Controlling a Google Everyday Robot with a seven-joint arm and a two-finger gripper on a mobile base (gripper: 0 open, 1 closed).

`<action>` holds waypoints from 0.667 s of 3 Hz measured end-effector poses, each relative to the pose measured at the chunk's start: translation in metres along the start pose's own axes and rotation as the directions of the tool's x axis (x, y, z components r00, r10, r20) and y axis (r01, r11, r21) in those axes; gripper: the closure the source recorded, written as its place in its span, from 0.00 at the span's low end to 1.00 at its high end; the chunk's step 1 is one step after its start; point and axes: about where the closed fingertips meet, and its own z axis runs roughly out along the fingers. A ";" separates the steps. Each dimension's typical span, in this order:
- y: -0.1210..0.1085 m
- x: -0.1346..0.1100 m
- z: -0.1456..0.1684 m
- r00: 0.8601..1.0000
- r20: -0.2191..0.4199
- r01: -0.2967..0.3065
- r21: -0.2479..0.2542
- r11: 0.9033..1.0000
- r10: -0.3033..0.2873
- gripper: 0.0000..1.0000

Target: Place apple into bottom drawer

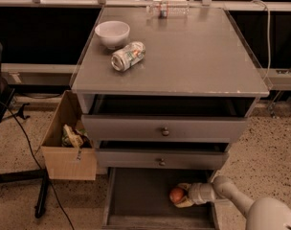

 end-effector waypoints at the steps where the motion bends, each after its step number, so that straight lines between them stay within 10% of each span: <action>1: 0.000 0.000 0.000 1.000 0.000 0.000 0.000 1.000 0.000 0.29; 2: 0.000 0.000 0.000 1.000 0.000 0.000 0.000 1.000 0.000 0.05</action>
Offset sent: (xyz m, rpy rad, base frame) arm 0.0000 0.0000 0.0000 0.0000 0.0000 0.0000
